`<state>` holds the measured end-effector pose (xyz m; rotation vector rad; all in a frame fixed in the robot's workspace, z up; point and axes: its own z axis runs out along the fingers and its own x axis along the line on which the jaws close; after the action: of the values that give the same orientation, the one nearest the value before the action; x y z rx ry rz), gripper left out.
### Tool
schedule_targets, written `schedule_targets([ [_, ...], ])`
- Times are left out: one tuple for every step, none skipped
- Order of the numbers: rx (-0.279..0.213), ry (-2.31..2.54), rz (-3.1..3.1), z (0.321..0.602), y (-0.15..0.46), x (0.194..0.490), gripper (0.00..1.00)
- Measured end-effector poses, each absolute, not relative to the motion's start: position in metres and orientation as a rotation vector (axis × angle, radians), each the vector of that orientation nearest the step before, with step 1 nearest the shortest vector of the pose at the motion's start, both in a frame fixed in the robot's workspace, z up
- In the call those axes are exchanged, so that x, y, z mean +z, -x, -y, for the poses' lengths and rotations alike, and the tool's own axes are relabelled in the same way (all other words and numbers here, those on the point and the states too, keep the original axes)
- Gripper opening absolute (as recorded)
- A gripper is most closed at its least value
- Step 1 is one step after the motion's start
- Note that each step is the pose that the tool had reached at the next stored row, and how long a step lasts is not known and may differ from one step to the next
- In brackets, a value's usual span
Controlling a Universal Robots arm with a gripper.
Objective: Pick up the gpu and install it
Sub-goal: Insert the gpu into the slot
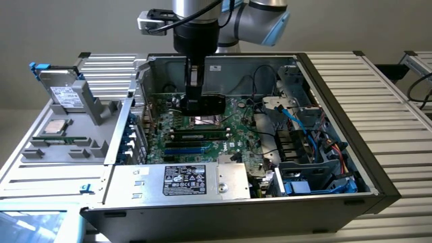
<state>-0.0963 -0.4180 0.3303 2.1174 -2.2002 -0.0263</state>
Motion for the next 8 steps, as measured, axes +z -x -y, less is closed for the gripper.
schedule_targets([
  [-0.028, -2.118, 2.202, 0.420, 0.096, 0.329, 0.28],
  [-0.031, -2.118, 2.203, 0.422, 0.096, 0.327, 0.28],
  [-0.034, -2.118, 2.205, 0.424, 0.096, 0.326, 0.28],
  [-0.036, -2.118, 2.206, 0.426, 0.096, 0.325, 0.28],
  [-0.039, -2.117, 2.208, 0.427, 0.096, 0.323, 0.28],
  [-0.041, -2.116, 2.210, 0.429, 0.096, 0.322, 0.28],
  [-0.043, -2.114, 2.212, 0.431, 0.096, 0.321, 0.28],
  [-0.044, -2.112, 2.215, 0.432, 0.096, 0.320, 0.28],
])
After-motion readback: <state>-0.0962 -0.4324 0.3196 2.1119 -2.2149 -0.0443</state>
